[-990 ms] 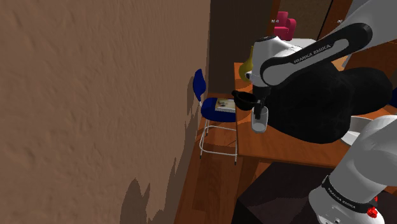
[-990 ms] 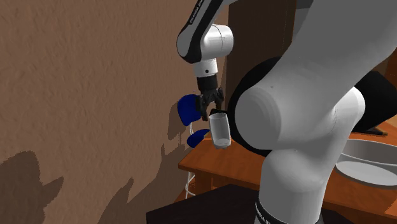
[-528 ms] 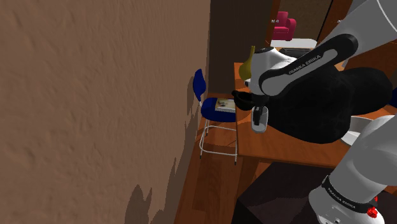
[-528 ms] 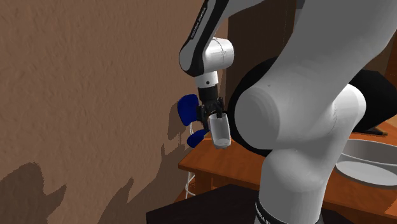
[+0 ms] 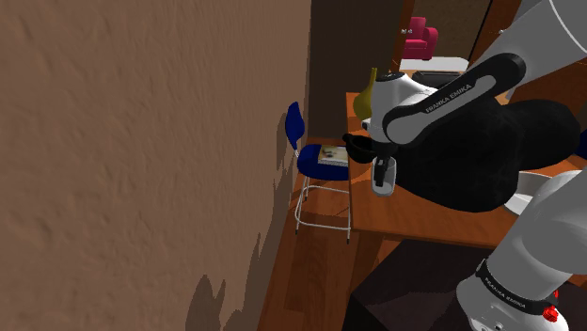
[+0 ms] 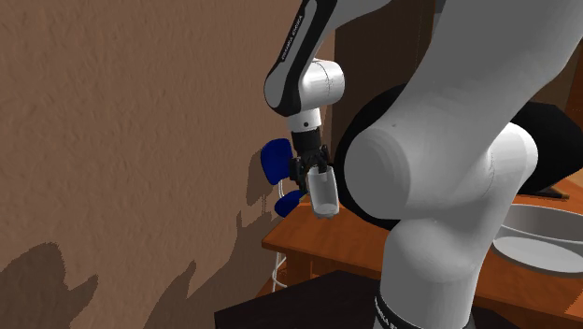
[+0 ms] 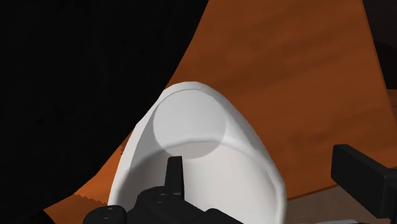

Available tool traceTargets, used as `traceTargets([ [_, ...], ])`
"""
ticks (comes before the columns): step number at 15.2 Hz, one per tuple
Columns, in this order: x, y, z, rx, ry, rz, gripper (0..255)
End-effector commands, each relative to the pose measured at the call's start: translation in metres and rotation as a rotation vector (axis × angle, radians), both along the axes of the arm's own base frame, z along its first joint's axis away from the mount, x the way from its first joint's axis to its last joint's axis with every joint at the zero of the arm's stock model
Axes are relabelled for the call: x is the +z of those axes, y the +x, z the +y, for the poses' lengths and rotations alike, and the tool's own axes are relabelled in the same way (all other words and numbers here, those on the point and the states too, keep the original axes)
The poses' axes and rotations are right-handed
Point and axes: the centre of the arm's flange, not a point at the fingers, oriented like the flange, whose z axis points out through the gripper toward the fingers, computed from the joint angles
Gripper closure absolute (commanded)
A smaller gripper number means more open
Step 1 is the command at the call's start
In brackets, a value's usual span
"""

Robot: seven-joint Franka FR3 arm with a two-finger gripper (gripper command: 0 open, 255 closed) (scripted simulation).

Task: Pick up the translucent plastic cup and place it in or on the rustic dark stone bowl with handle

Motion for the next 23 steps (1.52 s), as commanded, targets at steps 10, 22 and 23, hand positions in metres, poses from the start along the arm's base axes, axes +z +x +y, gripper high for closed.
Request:
traceTargets([
  [10,0.0,0.0,0.0,0.0,0.0,0.0,255],
  [22,0.063,0.0,0.0,0.0,0.0,0.0,255],
  [23,0.068,0.0,0.0,0.0,0.0,0.0,255],
])
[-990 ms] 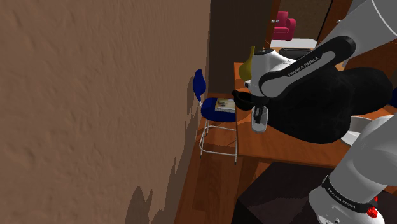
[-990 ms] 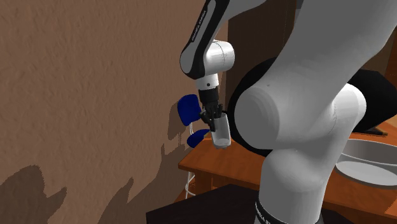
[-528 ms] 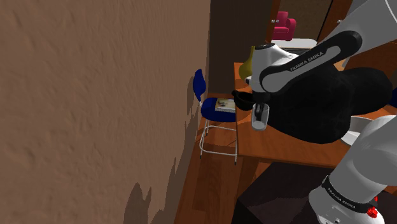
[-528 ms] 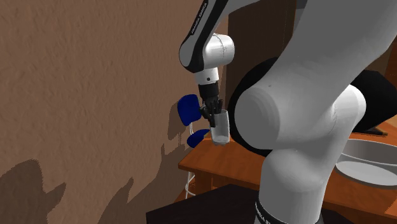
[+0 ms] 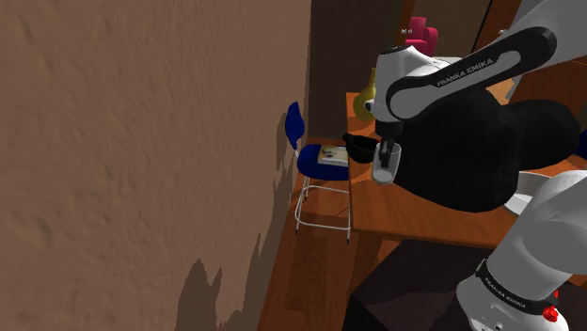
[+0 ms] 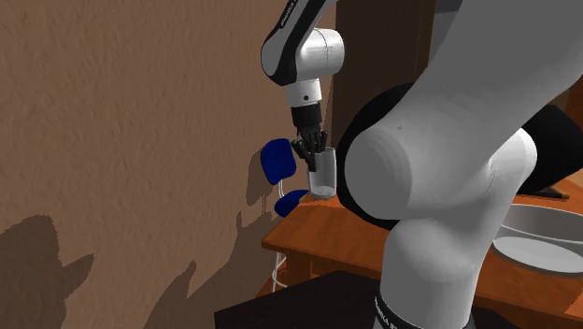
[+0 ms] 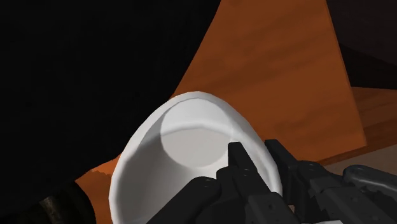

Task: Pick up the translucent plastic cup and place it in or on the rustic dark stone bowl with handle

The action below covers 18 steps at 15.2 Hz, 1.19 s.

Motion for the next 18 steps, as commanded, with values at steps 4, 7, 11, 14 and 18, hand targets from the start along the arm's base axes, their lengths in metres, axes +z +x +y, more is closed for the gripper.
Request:
traceTargets([
  [4,0.027,-0.001,-0.001,-0.001,-0.001,-0.002,255],
  [7,0.043,-0.001,-0.001,-0.001,-0.001,-0.002,255],
  [11,0.064,-0.001,-0.001,-0.001,-0.001,-0.002,255],
  [14,0.08,-0.001,-0.001,-0.001,-0.001,-0.002,255],
  [18,0.101,-0.001,-0.001,-0.001,-0.001,-0.002,255],
])
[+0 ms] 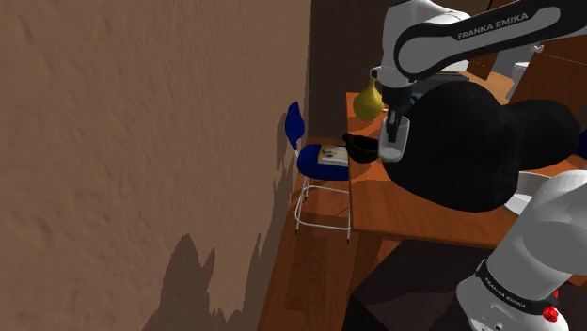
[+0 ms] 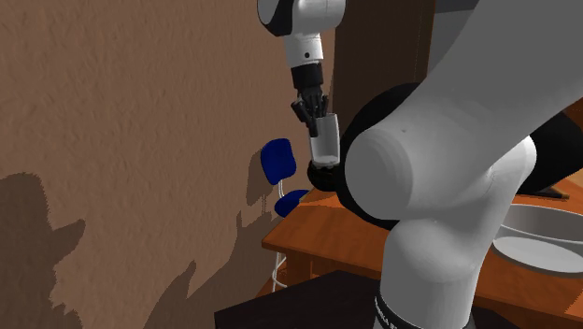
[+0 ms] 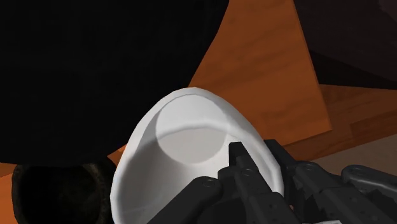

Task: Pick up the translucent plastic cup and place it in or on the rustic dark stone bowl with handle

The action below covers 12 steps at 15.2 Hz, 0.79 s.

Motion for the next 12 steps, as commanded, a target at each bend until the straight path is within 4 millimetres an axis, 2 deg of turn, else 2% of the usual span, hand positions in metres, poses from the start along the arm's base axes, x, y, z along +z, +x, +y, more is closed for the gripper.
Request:
traceTargets([
  [1,0.012,0.001,-0.001,0.0,0.0,0.0,255],
  [2,0.015,0.001,-0.001,0.0,0.0,0.0,255],
  [12,0.032,0.105,-0.079,0.0,0.0,0.0,255],
])
